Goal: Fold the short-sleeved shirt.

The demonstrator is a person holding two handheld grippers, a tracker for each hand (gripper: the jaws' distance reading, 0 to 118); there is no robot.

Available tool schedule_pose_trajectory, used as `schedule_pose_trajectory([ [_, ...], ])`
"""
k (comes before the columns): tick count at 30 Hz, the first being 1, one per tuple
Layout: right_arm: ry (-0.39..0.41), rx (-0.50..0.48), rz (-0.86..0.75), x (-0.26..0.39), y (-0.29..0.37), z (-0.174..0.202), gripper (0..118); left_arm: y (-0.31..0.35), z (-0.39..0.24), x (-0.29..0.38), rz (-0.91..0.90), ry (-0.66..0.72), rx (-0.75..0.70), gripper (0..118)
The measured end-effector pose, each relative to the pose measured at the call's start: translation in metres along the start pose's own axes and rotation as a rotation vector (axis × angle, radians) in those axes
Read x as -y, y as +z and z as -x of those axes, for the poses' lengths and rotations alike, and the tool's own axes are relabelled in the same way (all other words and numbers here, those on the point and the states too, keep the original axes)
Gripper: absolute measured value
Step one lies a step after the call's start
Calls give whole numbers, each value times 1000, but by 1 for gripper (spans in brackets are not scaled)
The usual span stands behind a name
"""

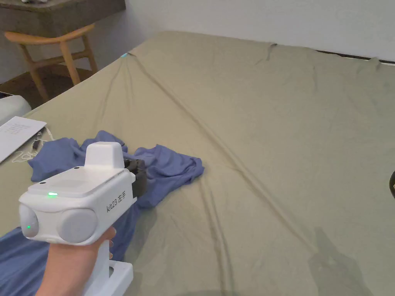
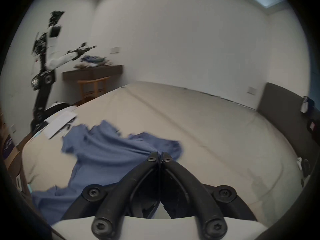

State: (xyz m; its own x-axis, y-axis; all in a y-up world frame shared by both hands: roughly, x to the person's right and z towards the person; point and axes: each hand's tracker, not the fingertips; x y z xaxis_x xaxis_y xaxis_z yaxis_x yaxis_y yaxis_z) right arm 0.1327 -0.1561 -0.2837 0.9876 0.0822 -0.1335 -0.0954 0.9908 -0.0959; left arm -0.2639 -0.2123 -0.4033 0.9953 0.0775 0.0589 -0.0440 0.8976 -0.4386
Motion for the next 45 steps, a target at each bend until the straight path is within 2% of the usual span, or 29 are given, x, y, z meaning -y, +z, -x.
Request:
schedule_pose_trajectory([
  [5,3,89,-10,-3,43,-38,0,-8,-129,-3,16,-67,250,0],
  [7,43,149,-48,-7,63,-54,0,-16,-184,2,48,-96,353,0],
  [8,9,160,-23,-5,72,-64,0,-19,-213,7,53,-104,399,0],
  [9,26,194,-47,-7,83,-74,0,-18,-243,14,79,-138,454,0],
  [10,6,213,-30,-6,92,-83,0,-19,-269,20,100,-145,494,0],
  [11,34,249,-43,-6,101,-92,0,-20,-297,28,124,-166,538,0],
  [18,27,438,-14,3,156,-152,0,10,-463,99,265,-366,833,0],
  [21,24,505,12,10,176,-173,0,25,-509,127,319,-401,912,0],
  [24,26,559,15,14,191,-187,0,29,-538,150,360,-445,929,0],
  [25,-22,560,37,17,195,-191,0,30,-544,157,378,-445,929,0],
  [29,-5,584,38,18,205,-198,0,19,-553,185,438,-474,878,0],
  [31,-8,584,29,16,209,-197,0,13,-545,190,476,-425,881,0],
  [32,-13,581,25,15,210,-196,0,11,-540,188,500,-387,888,14],
  [33,-13,581,17,14,212,-195,0,12,-530,182,520,-329,921,41],
  [34,-15,580,7,14,214,-194,0,15,-521,173,510,-313,941,82],
  [35,-18,577,0,13,216,-193,0,23,-510,161,486,-309,972,98],
  [39,-30,559,-28,11,220,-182,0,76,-432,83,219,-200,964,102],
  [42,-47,535,-42,10,222,-172,0,121,-359,25,36,-123,924,114],
  [45,-54,515,-58,9,223,-160,0,166,-294,-11,-120,-121,726,117],
])
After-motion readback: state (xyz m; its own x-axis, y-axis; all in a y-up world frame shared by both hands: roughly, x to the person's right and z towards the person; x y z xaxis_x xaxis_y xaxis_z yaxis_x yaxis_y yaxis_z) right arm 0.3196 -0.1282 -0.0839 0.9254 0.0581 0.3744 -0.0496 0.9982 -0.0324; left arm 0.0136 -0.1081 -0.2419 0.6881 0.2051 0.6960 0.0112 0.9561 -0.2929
